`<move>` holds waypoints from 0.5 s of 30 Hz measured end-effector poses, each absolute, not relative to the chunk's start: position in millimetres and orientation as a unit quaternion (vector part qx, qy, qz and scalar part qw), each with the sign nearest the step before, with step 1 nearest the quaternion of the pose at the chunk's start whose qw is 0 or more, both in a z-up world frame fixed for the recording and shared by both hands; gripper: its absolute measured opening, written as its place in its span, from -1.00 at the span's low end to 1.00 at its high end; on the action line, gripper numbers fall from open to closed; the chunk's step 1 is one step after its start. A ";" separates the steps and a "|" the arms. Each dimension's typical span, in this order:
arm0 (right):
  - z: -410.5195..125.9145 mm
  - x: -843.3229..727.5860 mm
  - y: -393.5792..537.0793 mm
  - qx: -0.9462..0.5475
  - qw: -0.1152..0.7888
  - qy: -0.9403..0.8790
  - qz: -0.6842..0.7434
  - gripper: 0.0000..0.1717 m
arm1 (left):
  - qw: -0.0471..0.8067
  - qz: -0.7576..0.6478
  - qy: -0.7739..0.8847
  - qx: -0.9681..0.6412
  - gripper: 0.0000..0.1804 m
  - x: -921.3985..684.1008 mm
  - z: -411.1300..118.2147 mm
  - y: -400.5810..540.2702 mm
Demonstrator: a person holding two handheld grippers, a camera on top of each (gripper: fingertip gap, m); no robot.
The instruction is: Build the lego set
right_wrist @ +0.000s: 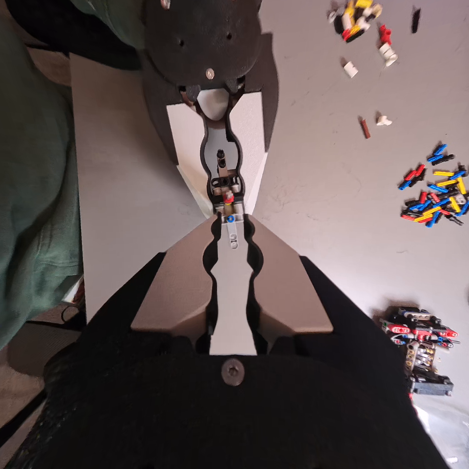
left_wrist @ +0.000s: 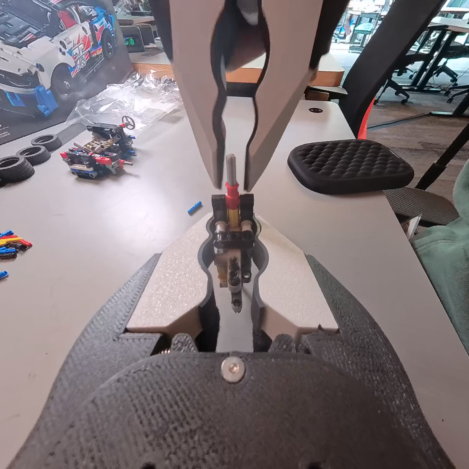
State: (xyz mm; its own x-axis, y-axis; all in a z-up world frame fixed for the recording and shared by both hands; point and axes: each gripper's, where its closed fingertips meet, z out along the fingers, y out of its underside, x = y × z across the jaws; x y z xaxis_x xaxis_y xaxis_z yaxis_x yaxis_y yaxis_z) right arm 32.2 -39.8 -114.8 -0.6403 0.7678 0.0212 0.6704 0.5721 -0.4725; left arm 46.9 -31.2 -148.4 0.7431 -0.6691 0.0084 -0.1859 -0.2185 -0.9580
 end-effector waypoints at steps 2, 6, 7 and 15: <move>-99.2 30.6 -32.9 -0.410 0.139 -0.868 0.244 -0.81 | 0.556 -0.227 0.281 -0.748 -0.74 46.9 -146.9 -31.6; -93.0 40.3 -26.2 -0.417 0.172 -0.847 0.281 -0.79 | 0.556 -0.248 0.270 -0.746 -0.74 47.1 -143.9 -32.5; -94.1 43.4 -24.2 -0.422 0.181 -0.840 0.288 -0.79 | 0.556 -0.257 0.266 -0.744 -0.74 47.6 -142.7 -33.2; -101.2 61.8 -8.8 -0.463 0.266 -0.746 0.398 -0.76 | 0.555 -0.352 0.213 -0.723 -0.73 44.5 -130.4 -35.7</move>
